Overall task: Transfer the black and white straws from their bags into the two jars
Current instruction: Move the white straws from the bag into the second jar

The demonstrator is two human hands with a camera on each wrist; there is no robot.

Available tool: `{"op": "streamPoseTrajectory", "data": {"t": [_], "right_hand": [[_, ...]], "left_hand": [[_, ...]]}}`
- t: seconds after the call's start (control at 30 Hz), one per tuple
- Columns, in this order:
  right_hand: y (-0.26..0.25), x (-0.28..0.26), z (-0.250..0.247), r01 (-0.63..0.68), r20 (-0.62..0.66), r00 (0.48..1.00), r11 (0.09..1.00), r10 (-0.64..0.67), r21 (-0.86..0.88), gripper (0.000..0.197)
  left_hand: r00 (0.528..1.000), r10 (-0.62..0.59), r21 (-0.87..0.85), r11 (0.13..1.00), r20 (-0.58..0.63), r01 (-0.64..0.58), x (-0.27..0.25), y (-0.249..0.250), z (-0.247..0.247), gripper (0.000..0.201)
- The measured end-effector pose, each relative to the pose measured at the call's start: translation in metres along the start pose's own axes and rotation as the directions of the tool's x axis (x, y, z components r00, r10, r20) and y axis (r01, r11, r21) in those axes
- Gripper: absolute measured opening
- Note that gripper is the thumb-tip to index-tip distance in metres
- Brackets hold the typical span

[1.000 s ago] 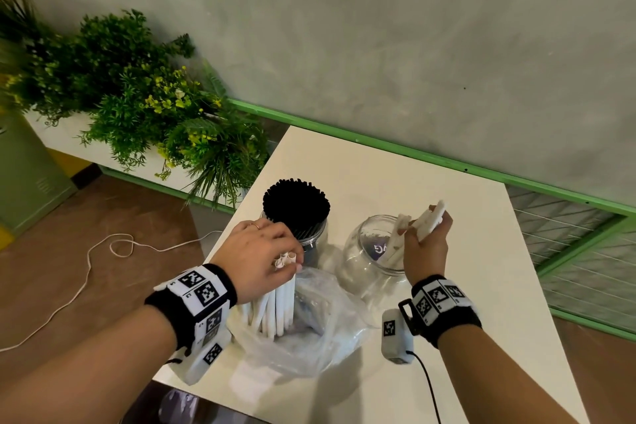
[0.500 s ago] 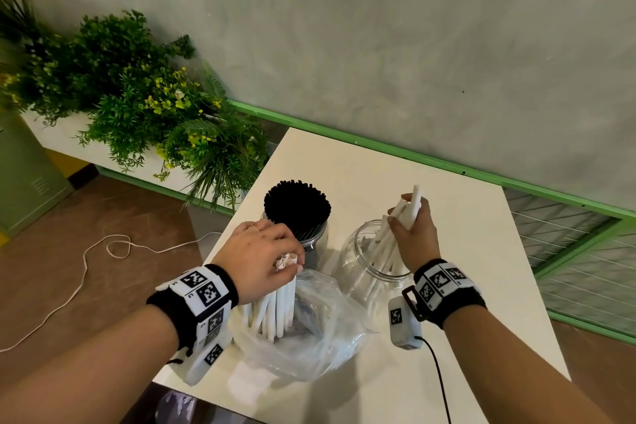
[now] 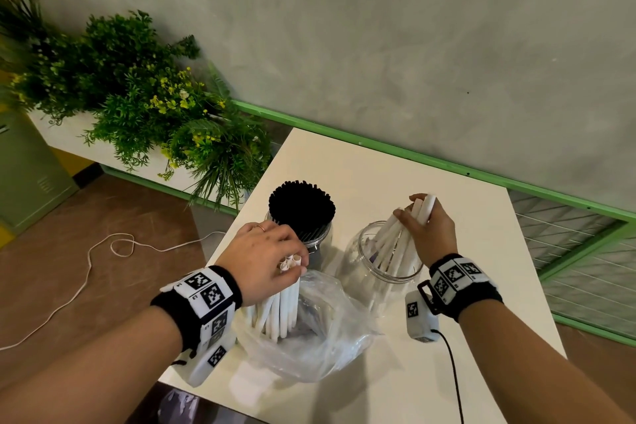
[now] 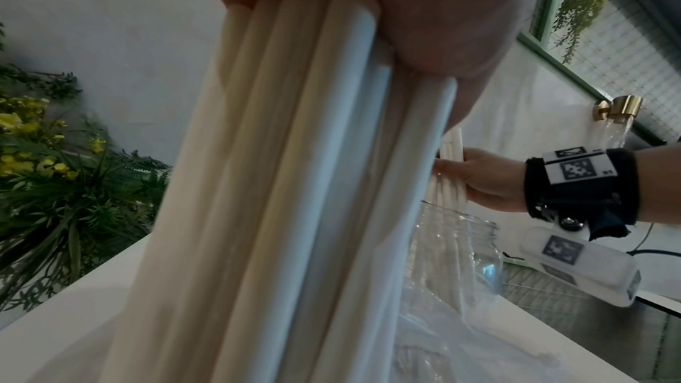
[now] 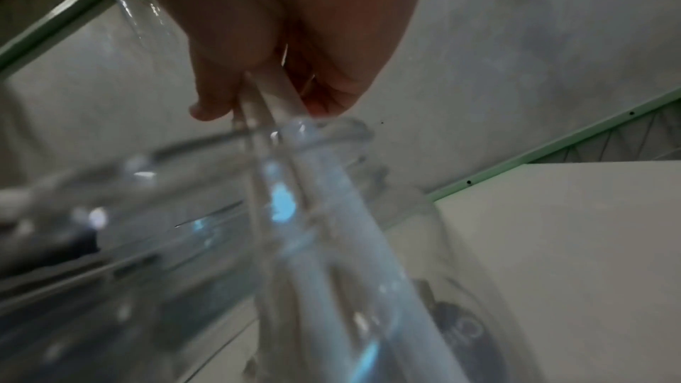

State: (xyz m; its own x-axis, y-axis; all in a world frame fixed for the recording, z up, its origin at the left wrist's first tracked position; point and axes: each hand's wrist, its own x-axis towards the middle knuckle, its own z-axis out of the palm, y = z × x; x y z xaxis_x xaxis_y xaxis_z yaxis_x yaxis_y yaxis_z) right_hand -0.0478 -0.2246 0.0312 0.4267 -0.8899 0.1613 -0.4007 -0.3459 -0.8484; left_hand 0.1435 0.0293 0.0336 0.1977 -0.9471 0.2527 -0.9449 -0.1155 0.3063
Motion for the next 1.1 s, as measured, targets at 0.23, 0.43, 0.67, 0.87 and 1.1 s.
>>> {"op": "streamPoseTrajectory", "data": {"t": [0.23,0.43,0.67,0.87,1.1], "right_hand": [[0.011,0.003,-0.010,0.015,0.021,1.000,0.997,-0.014,-0.076,0.010],[0.015,0.000,-0.010,-0.012,-0.005,1.000,0.990,0.011,-0.144,0.017],[0.012,-0.008,-0.019,0.210,-0.094,0.960,0.904,-0.262,-0.373,0.059],[-0.014,-0.043,-0.017,0.482,0.446,0.823,0.847,-0.351,-0.223,0.028],[-0.011,-0.040,-0.002,0.431,0.463,0.841,0.862,-0.279,-0.265,0.013]], "left_hand": [[1.000,0.000,0.006,1.000,0.001,0.000,0.000,0.000,0.000,0.021],[1.000,0.001,0.004,1.000,0.004,-0.001,-0.001,0.000,-0.001,0.020],[1.000,0.003,0.000,1.000,0.004,-0.003,-0.001,0.001,0.000,0.019],[1.000,-0.001,0.002,1.000,0.007,0.001,0.001,0.000,0.000,0.021],[1.000,-0.002,0.005,1.000,0.017,0.001,0.002,0.000,0.000,0.024]]}}
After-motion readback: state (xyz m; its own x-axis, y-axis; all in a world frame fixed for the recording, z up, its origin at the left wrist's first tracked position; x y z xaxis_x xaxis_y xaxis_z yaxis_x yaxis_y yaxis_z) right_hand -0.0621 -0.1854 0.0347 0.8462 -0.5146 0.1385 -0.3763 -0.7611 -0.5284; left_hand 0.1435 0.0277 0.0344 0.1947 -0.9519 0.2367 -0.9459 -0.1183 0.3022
